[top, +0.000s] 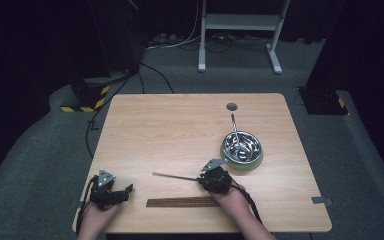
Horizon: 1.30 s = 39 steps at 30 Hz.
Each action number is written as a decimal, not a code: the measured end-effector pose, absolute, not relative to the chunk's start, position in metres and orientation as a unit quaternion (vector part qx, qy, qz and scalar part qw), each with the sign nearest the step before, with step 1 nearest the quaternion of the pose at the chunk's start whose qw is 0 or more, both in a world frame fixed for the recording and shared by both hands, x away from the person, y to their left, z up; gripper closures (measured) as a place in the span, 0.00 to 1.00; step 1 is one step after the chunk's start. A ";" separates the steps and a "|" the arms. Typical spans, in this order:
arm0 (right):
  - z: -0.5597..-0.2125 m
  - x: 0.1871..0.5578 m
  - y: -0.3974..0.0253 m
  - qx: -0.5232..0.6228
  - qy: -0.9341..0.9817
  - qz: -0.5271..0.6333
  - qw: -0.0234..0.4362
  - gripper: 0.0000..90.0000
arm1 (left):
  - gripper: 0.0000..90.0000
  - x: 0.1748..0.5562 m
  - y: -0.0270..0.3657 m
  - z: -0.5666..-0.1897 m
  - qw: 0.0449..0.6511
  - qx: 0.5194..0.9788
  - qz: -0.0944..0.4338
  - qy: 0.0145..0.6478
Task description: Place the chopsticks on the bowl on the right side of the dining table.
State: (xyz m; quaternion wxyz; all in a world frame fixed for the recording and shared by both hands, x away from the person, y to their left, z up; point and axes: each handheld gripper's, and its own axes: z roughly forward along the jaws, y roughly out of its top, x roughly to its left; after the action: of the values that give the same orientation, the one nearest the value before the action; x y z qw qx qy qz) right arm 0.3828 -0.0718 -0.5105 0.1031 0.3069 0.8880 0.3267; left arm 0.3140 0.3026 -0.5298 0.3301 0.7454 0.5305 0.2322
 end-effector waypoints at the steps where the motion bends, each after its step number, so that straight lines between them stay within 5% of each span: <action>1: -0.510 0.383 -0.072 0.307 0.888 0.327 0.103 0.89 | 0.18 0.314 0.303 -0.530 0.330 0.745 0.232 0.531; 25: -0.509 0.401 -0.055 0.299 0.894 0.315 0.113 0.79 | 0.18 0.314 0.303 -0.530 0.331 0.746 0.232 0.530; 39: -0.508 0.407 -0.050 0.294 0.898 0.305 0.119 0.88 | 0.18 0.314 0.303 -0.530 0.329 0.747 0.231 0.529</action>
State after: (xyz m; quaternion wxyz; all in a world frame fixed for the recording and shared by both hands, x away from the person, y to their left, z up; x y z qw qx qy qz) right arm 0.4070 -0.0500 -0.5082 0.1192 0.2939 0.8978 0.3055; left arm 0.3139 0.3027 -0.5296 0.3293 0.7469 0.5294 0.2312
